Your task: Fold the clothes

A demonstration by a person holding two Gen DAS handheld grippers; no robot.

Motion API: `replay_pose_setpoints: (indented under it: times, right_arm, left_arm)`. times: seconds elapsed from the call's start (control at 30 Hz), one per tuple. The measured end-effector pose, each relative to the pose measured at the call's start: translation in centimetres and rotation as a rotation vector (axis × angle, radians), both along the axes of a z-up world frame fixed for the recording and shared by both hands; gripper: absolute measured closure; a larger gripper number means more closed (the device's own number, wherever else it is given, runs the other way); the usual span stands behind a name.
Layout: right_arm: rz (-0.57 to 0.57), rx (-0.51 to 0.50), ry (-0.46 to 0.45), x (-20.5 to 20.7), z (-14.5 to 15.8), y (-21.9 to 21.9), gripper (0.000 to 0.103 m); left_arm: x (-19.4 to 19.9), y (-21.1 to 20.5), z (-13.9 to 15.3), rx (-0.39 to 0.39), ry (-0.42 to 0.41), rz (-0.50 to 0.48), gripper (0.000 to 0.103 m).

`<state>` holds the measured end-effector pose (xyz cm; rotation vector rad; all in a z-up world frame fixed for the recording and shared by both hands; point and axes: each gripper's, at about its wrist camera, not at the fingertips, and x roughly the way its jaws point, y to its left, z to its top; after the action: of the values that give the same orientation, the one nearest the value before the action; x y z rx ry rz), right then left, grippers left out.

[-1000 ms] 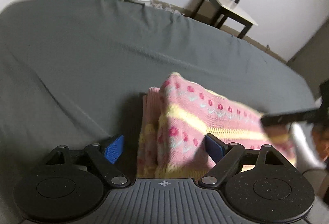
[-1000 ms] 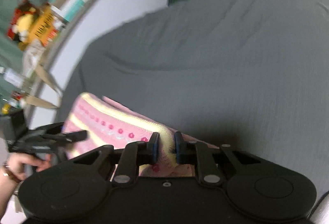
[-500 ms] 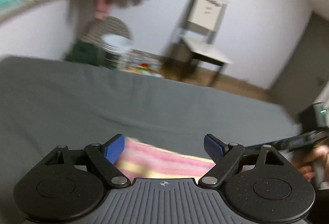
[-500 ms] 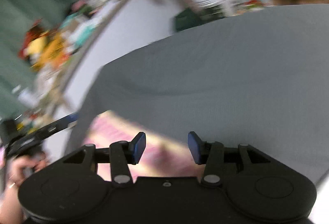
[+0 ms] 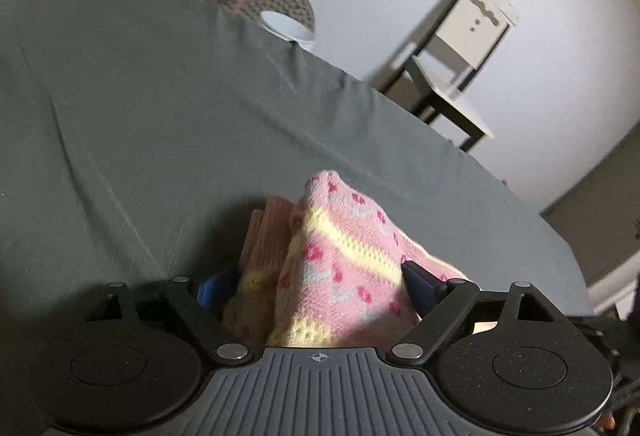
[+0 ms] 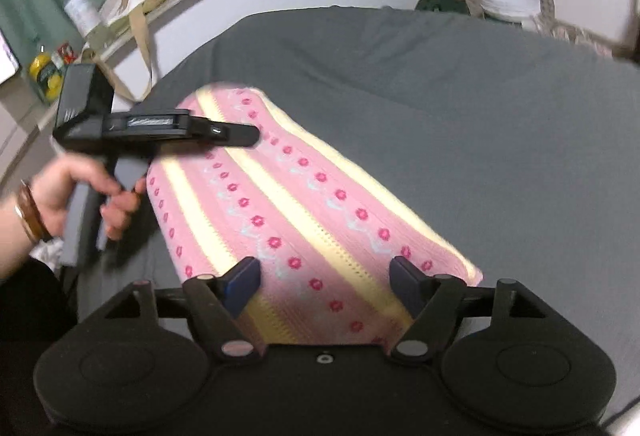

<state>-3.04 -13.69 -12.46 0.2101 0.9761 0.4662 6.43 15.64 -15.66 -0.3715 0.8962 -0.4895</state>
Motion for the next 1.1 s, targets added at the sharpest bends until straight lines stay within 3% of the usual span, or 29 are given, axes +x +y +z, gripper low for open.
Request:
replay_pose_setpoints:
  times: [0.1, 0.23, 0.4, 0.5, 0.63, 0.8, 0.93, 1.1]
  right_arm:
    - [-0.004, -0.009, -0.014, -0.2, 0.4, -0.2, 0.032]
    - [0.032, -0.031, -0.112, -1.3, 1.9, 0.6, 0.031]
    - [0.131, -0.048, -0.265, -1.9, 3.6, 3.1, 0.027]
    - [0.187, -0.059, -0.276, 0.0, 3.6, 5.6, 0.025]
    - [0.203, -0.015, -0.142, 2.8, 0.4, 6.6, 0.017]
    - [0.233, -0.077, -0.183, 2.1, 0.5, 8.0, 0.009]
    - [0.254, -0.004, -0.250, 2.1, 3.5, 9.0, 0.010]
    - [0.295, -0.039, -0.280, 3.9, 4.0, 12.0, 0.010]
  left_arm:
    - [-0.5, 0.7, 0.6, -0.025, 0.006, 0.031, 0.016]
    - [-2.0, 1.7, 3.2, -0.053, -0.083, 0.121, 0.016]
    - [-4.2, 3.4, 6.2, -0.061, -0.158, 0.398, 0.015]
    - [-5.2, 3.8, 5.8, -0.077, -0.127, 0.485, 0.015]
    - [-5.4, 3.9, 4.8, -0.046, -0.096, 0.463, 0.015]
    - [-5.0, 3.9, 3.9, 0.002, -0.070, 0.417, 0.015]
    - [-4.8, 4.5, 3.5, 0.012, -0.055, 0.400, 0.015]
    - [-4.5, 5.0, 3.4, 0.027, -0.059, 0.377, 0.015]
